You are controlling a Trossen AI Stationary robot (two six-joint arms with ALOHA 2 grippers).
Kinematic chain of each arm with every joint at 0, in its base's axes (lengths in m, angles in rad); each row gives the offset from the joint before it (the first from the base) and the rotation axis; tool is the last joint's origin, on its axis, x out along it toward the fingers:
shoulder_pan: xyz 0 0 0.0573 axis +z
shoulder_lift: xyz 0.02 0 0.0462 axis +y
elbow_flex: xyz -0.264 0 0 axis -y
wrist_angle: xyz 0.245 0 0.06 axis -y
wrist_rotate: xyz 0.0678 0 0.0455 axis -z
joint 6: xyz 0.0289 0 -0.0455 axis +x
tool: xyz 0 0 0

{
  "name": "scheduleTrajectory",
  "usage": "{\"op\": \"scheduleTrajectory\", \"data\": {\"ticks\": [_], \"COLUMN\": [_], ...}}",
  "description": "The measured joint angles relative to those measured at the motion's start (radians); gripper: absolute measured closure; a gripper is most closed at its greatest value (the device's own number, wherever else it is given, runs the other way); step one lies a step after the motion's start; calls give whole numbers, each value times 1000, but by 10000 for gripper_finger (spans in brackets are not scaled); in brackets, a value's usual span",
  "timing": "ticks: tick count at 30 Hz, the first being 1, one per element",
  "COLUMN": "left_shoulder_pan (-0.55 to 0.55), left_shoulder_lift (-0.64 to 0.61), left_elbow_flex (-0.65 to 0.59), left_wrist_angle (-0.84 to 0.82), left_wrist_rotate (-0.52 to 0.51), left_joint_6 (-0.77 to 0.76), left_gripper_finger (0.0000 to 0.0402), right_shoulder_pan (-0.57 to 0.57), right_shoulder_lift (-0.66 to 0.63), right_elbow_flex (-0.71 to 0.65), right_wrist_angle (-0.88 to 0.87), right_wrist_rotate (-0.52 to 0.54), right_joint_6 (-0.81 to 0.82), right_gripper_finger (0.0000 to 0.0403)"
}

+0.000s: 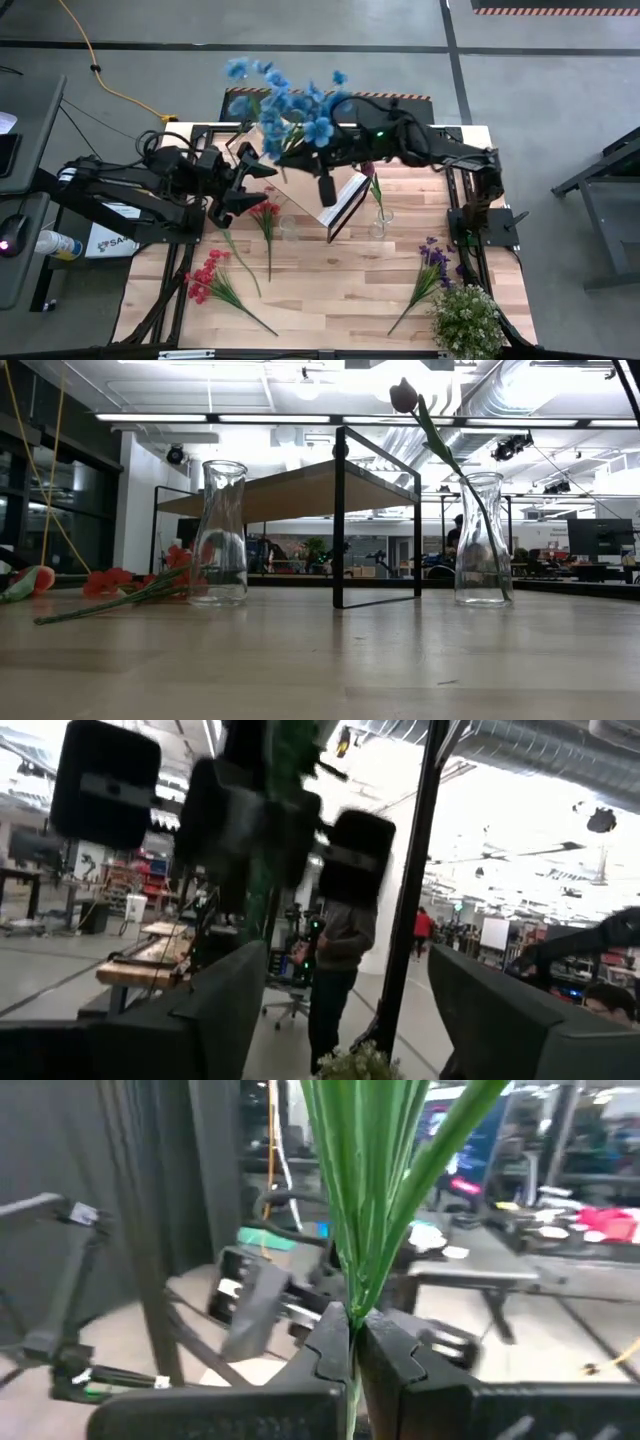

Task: Pick and place flowers into a vace then onto a shelf
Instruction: Put the blue flowers into the right transparent flower vase

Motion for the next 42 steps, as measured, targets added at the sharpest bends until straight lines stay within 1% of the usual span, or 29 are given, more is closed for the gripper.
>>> {"op": "scheduleTrajectory", "data": {"ticks": [4,9,12,15,17,20,25,31,38,42], "left_shoulder_pan": [0,0,0,0,0,0,0,0,0,0], "left_shoulder_lift": [-32,-58,-63,-62,-62,-62,-62,-62,-62,-62], "left_elbow_flex": [0,0,0,0,0,0,0,0,0,0], "left_wrist_angle": [-51,-118,-145,-167,-174,-181,-203,-203,-203,-203], "left_wrist_rotate": [-3,-18,-23,-30,-30,-30,-34,-35,-38,-38], "left_joint_6": [0,-2,-2,-1,-1,-1,-1,-2,-2,-2], "left_gripper_finger": [76,77,82,86,87,85,88,91,93,97], "right_shoulder_pan": [3,35,72,118,152,202,297,418,544,604], "right_shoulder_lift": [-60,-136,-175,-208,-231,-264,-309,-351,-363,-363], "right_elbow_flex": [0,0,0,0,0,0,0,0,0,0], "right_wrist_angle": [-91,-234,-320,-399,-449,-518,-638,-791,-990,-1099], "right_wrist_rotate": [88,193,295,422,514,621,826,1036,1224,1300], "right_joint_6": [-22,-24,-23,-15,1,38,129,272,481,610], "right_gripper_finger": [402,403,403,403,403,403,402,402,402,402]}}
